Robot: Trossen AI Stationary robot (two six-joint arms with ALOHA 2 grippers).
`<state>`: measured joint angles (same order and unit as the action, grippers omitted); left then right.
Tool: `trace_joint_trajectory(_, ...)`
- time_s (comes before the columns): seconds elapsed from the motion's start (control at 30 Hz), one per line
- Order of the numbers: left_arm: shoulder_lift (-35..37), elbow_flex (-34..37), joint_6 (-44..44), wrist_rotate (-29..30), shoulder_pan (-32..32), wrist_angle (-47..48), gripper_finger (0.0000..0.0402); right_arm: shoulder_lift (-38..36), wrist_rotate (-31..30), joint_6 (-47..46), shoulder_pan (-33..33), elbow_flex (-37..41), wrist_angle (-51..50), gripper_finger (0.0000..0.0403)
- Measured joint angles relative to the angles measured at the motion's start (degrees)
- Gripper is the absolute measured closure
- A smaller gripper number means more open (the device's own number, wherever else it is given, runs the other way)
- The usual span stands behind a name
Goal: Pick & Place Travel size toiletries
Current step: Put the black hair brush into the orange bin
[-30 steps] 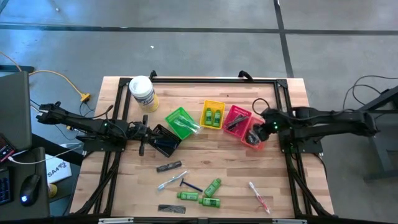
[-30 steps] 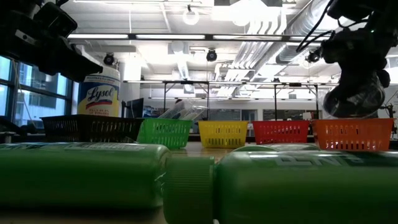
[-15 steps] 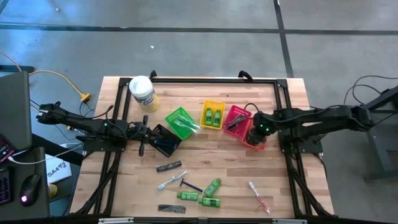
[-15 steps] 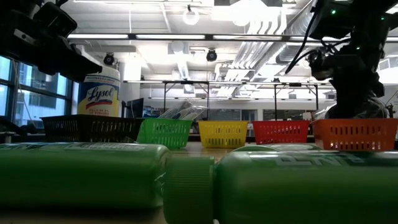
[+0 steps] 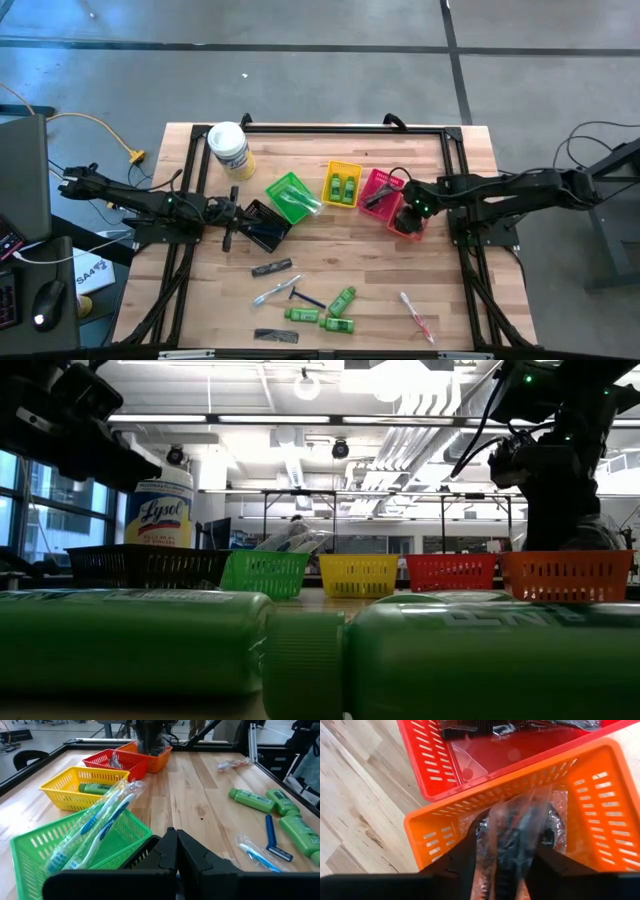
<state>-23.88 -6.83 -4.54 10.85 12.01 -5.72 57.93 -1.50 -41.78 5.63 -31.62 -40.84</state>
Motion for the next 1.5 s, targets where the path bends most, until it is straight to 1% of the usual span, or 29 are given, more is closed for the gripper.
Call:
trace_joint_trajectory(0.17,0.0,0.0,-0.22,-0.02,0.0,1.3,0.0401,-0.1,0.16,-0.01,0.0,0.0,-0.03,0.024)
trace_joint_trajectory(0.33,0.0,0.0,-0.22,0.01,0.0,2.42,0.0401,-1.28,0.52,0.02,0.0,0.0,-0.04,0.0223)
trace_joint_trajectory(0.87,0.0,0.0,-0.24,0.03,0.0,2.53,0.0401,-6.32,4.49,0.82,0.0,0.0,-0.11,0.0223)
trace_joint_trajectory(1.0,0.0,0.0,-0.14,0.04,0.01,2.94,0.0401,-6.69,4.58,2.45,0.0,0.0,-0.1,0.0224)
trace_joint_trajectory(1.27,0.0,0.0,2.64,0.08,0.0,2.91,0.0401,-6.69,4.5,2.64,0.0,0.0,-0.09,0.0224)
trace_joint_trajectory(1.5,0.0,0.0,3.06,0.16,0.01,2.89,0.0401,-6.69,3.91,2.62,0.0,0.0,-0.09,0.0224)
